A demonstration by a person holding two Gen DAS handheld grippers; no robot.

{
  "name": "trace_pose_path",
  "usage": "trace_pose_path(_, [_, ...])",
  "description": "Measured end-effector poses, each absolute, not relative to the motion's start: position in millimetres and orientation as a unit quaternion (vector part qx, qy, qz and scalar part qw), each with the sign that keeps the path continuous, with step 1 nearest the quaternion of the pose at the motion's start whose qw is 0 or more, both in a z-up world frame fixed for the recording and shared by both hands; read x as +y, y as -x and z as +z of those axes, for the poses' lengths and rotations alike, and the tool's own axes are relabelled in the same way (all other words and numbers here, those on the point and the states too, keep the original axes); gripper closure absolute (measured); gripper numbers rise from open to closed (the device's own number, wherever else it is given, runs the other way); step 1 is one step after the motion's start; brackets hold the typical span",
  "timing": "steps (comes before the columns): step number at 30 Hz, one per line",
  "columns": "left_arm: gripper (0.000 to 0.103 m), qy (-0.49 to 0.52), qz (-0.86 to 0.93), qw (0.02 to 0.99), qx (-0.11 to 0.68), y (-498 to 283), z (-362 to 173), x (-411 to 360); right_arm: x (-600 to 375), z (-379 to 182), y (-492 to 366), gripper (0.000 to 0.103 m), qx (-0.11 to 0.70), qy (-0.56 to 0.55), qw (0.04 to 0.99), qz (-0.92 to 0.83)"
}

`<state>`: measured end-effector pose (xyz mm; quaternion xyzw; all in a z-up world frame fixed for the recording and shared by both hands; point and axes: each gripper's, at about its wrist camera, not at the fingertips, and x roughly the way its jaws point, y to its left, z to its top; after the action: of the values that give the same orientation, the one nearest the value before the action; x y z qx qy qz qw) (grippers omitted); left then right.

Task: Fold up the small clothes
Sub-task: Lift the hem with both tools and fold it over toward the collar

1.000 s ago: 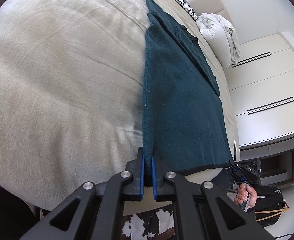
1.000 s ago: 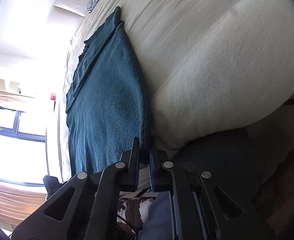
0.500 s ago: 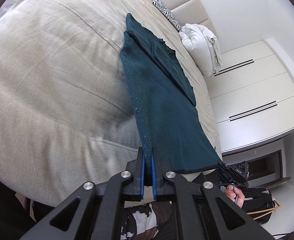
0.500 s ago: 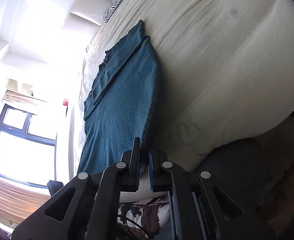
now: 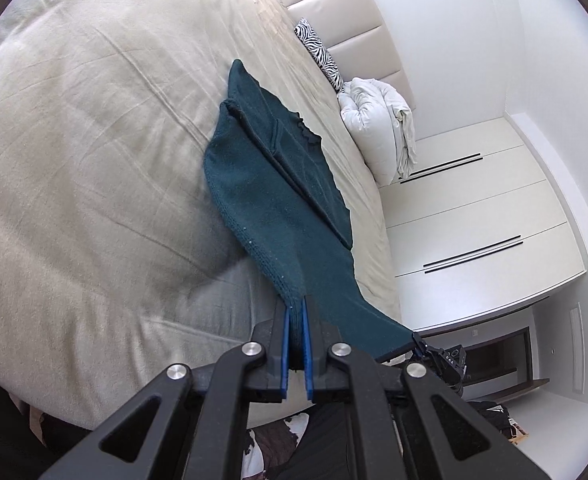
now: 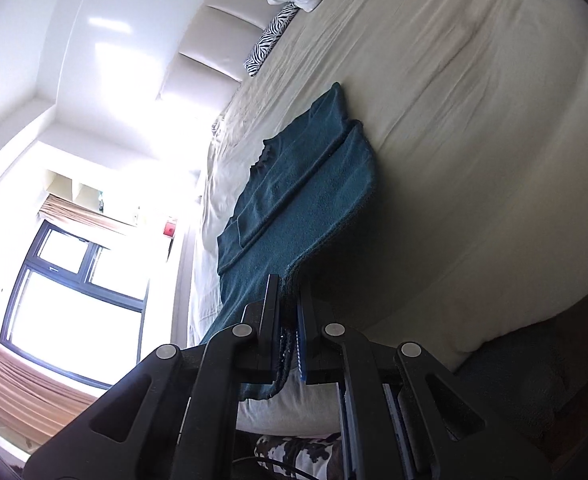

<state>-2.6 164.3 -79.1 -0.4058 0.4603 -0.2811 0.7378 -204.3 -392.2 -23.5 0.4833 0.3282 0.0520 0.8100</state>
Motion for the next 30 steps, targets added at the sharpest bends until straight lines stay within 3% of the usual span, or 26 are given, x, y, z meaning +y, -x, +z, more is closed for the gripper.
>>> trace_pose_path(30, [0.097, 0.44, -0.254, 0.748, 0.428, -136, -58, 158, -417, 8, 41, 0.097, 0.311, -0.447, 0.838, 0.029])
